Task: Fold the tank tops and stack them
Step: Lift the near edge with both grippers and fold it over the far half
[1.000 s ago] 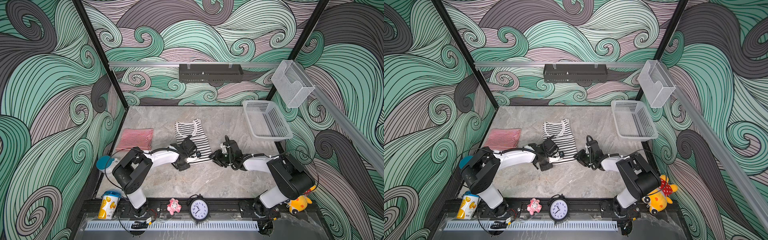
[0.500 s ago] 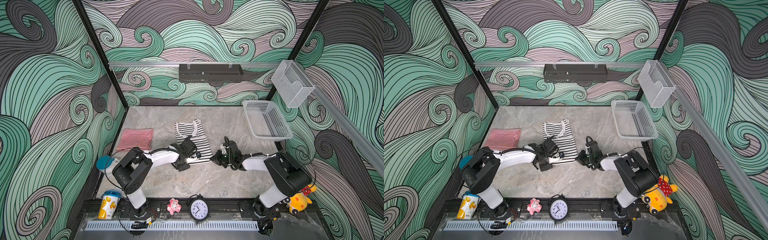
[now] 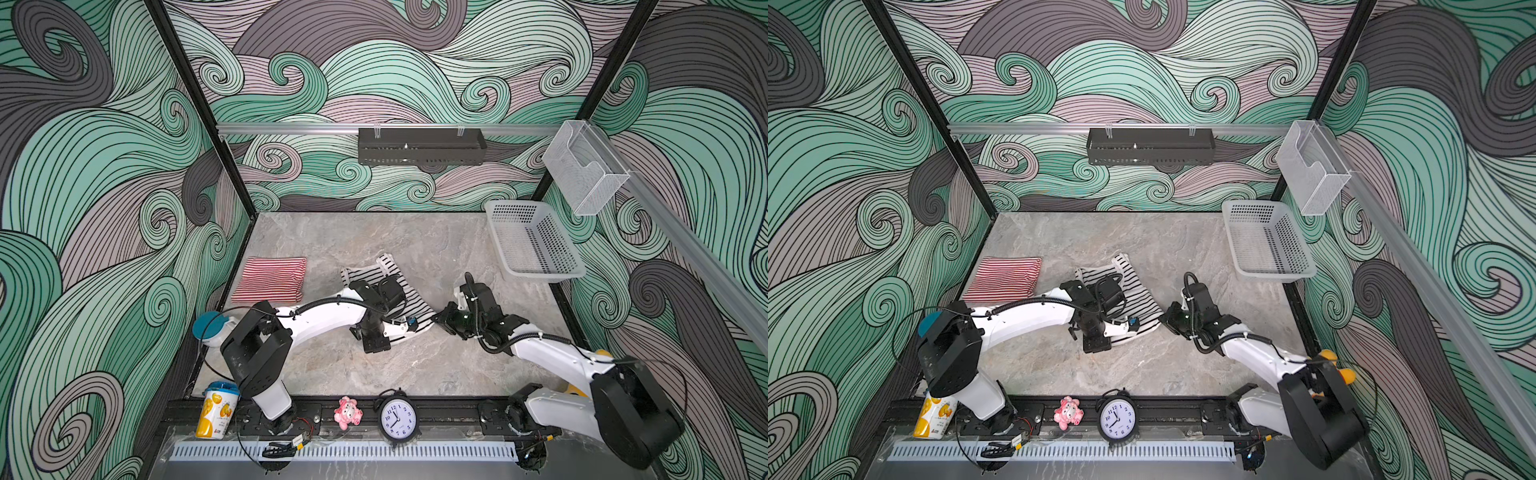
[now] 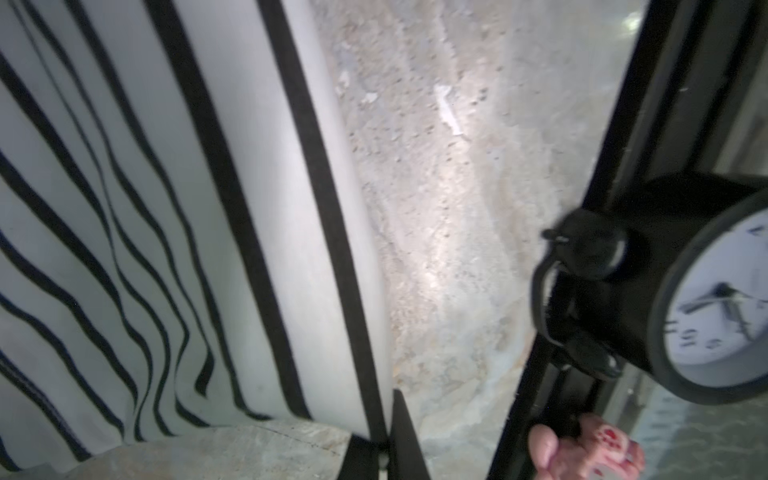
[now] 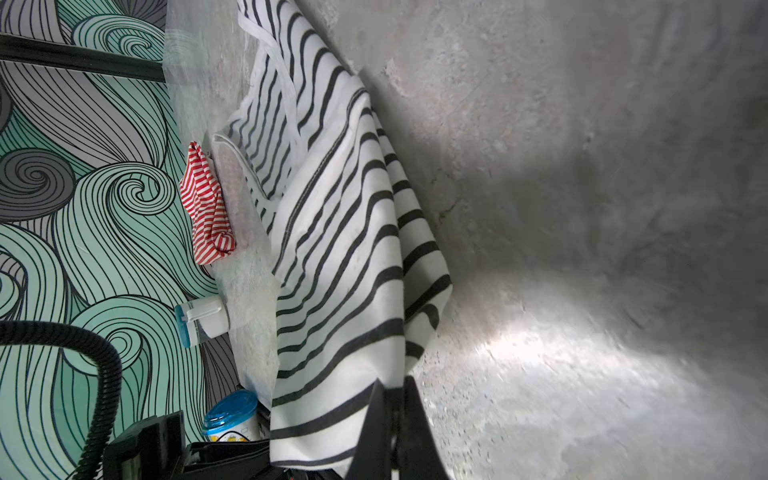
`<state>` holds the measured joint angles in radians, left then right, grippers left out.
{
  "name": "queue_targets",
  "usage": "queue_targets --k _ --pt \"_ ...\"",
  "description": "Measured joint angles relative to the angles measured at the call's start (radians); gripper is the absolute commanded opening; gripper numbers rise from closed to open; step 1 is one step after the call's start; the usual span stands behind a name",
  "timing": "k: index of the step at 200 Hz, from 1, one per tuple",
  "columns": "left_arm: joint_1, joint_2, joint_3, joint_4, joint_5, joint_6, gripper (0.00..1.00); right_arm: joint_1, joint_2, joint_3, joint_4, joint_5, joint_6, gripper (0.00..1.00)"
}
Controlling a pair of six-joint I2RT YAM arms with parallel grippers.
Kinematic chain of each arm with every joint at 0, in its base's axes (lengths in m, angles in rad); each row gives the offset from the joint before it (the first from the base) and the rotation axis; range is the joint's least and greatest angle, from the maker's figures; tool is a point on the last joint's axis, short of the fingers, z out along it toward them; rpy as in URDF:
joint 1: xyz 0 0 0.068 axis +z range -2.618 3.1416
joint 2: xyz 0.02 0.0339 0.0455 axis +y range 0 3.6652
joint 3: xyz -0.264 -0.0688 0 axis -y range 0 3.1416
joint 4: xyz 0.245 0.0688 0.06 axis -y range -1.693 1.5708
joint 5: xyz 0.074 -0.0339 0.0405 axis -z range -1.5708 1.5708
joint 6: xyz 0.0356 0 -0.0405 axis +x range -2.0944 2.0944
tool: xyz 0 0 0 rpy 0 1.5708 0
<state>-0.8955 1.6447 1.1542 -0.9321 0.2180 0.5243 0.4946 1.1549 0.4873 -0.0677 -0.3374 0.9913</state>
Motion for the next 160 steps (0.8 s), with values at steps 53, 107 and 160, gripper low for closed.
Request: queue_targets --k 53,107,160 --pt "-0.065 0.002 0.124 -0.124 0.2 0.0 0.0 0.0 -0.284 0.012 -0.32 0.054 -0.047 0.0" --pt "-0.069 0.016 0.237 -0.197 0.399 0.014 0.0 -0.014 -0.26 0.257 -0.565 0.094 -0.122 0.0" --pt "0.101 0.015 0.245 -0.224 0.527 0.072 0.0 -0.013 0.0 0.546 -0.64 0.096 -0.203 0.0"
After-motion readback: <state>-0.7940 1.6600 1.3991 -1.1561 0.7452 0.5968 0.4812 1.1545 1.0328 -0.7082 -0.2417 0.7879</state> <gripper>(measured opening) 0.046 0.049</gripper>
